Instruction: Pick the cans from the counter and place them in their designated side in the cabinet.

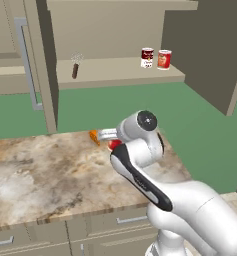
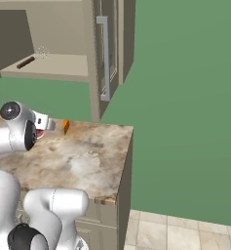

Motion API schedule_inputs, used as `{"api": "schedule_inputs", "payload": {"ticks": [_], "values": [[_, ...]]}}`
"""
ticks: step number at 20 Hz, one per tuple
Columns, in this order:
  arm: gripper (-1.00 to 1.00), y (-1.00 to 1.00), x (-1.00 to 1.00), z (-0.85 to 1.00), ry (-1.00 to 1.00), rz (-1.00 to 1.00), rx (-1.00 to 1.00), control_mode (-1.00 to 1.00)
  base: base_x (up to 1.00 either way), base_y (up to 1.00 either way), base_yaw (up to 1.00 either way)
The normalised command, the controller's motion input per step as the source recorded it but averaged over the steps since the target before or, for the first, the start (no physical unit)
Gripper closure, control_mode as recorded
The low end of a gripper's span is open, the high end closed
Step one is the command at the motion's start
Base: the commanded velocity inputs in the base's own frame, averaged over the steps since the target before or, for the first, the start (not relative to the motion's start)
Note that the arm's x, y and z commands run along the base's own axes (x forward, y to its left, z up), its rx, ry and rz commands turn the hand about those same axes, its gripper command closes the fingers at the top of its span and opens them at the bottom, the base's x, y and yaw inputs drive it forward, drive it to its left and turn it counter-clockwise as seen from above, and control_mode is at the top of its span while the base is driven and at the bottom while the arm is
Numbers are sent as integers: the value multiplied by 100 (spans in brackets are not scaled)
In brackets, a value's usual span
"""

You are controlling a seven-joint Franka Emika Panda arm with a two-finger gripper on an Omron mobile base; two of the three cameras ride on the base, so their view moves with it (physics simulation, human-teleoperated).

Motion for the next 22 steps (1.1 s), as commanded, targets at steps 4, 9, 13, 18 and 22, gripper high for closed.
{"api": "schedule_inputs", "payload": {"ticks": [4,9,13,18,22], "values": [[100,-22,-40,59,-13,-1,0,-100,0,0,0],[100,-26,-33,57,-8,-1,0,-100,0,0,0],[100,-28,-29,55,-5,-1,0,-100,0,0,0],[100,-28,-30,54,-2,-1,0,-100,0,0,0],[100,-29,-28,52,0,-1,0,-100,0,0,0]]}}
